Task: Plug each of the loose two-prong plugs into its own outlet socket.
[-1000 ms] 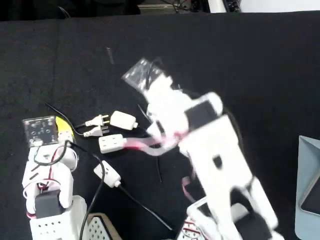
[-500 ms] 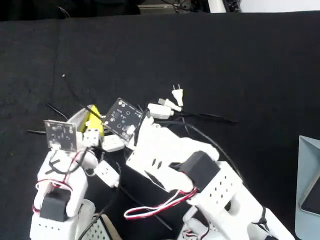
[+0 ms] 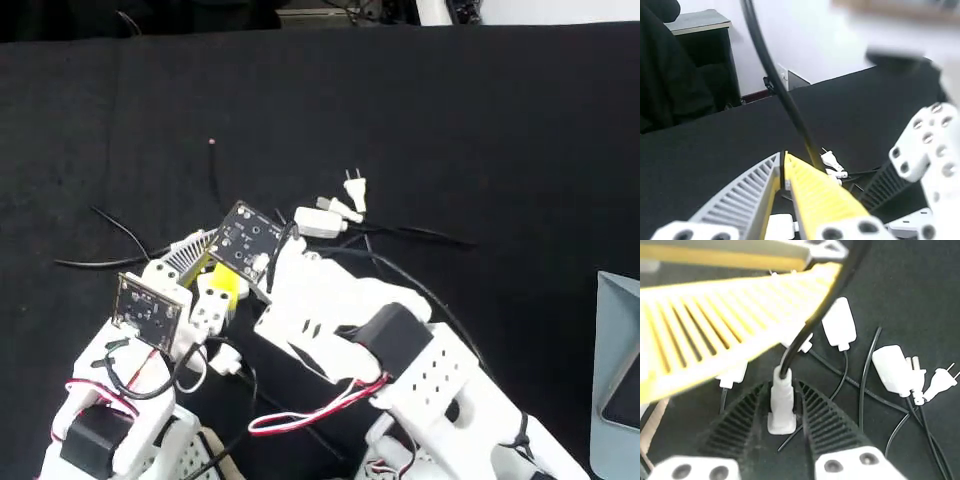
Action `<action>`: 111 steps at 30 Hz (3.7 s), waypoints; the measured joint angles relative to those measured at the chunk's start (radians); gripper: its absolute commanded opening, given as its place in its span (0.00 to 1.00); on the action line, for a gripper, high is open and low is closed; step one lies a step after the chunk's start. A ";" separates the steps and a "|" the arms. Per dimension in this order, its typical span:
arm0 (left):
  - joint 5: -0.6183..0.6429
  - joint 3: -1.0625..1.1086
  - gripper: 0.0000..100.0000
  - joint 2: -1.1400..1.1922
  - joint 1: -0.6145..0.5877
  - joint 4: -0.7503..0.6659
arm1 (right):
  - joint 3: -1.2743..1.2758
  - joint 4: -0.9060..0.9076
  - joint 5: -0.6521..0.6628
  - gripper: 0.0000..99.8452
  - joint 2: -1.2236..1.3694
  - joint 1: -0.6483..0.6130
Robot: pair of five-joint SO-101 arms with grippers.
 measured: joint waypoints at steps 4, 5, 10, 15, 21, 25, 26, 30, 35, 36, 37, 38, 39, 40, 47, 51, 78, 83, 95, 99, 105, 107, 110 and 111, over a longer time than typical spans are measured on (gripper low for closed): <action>-0.023 0.000 0.03 0.000 0.040 0.032 | 0.002 0.000 0.000 0.01 0.000 0.000; -0.037 0.000 0.03 0.000 0.051 0.041 | 0.002 0.000 0.000 0.01 0.000 0.000; -0.069 -0.009 0.03 -0.002 0.072 0.084 | 0.002 0.000 0.000 0.01 0.000 0.025; -0.072 -0.046 0.03 0.000 -0.046 0.144 | 0.002 0.000 -0.049 0.01 0.000 0.150; -0.084 -0.048 0.16 0.029 -0.222 0.247 | 0.002 -0.058 -0.107 0.01 0.000 0.354; -0.086 -0.048 0.17 0.170 -0.256 0.324 | 0.034 -0.104 -0.140 0.01 0.000 0.423; -0.081 -0.052 0.17 0.224 -0.259 0.331 | 0.049 -0.118 -0.140 0.01 0.000 0.431; -0.078 -0.110 0.20 0.476 -0.264 0.339 | 0.092 -0.169 -0.146 0.01 0.000 0.436; -0.144 -0.195 0.31 0.793 -0.265 0.334 | 0.098 -0.180 -0.146 0.01 0.000 0.442; -0.169 -0.212 0.31 0.848 -0.265 0.333 | 0.098 -0.180 -0.146 0.01 0.000 0.442; -0.195 -0.238 0.31 0.904 -0.272 0.333 | 0.098 -0.180 -0.146 0.01 0.000 0.442; -0.227 -0.264 0.31 0.956 -0.278 0.333 | 0.098 -0.180 -0.146 0.01 0.000 0.442; -0.262 -0.293 0.31 1.007 -0.284 0.333 | 0.098 -0.180 -0.146 0.01 0.000 0.440; -0.298 -0.324 0.31 1.056 -0.290 0.330 | 0.098 -0.180 -0.146 0.01 0.000 0.440; -0.577 -0.502 0.31 1.363 -0.318 0.278 | 0.098 -0.180 -0.146 0.01 0.000 0.440; -0.721 -0.562 0.31 1.490 -0.318 0.276 | 0.098 -0.180 -0.146 0.01 0.000 0.440; -0.310 -0.629 0.33 1.812 -0.152 0.114 | 0.098 -0.150 -0.146 0.01 0.000 0.440; -0.279 -0.661 0.33 1.749 -0.161 0.213 | 0.098 -0.141 -0.178 0.01 0.000 0.437; -0.278 -0.631 0.32 1.321 -0.471 0.393 | 0.295 -0.473 -0.250 0.01 0.000 0.356; -0.278 -0.502 0.32 1.192 -0.640 0.370 | 0.482 -0.744 -0.255 0.01 0.000 0.264; -0.235 -0.255 0.32 0.977 -0.825 0.262 | 0.545 -0.898 -0.259 0.01 0.000 0.123; -0.222 -0.180 0.32 0.895 -0.844 0.247 | 0.545 -0.907 -0.264 0.01 0.000 0.092; -0.176 -0.083 0.32 0.778 -0.848 0.224 | 0.545 -0.922 -0.264 0.01 0.000 0.048; -0.163 -0.054 0.32 0.746 -0.848 0.216 | 0.546 -0.936 -0.264 0.01 0.005 0.035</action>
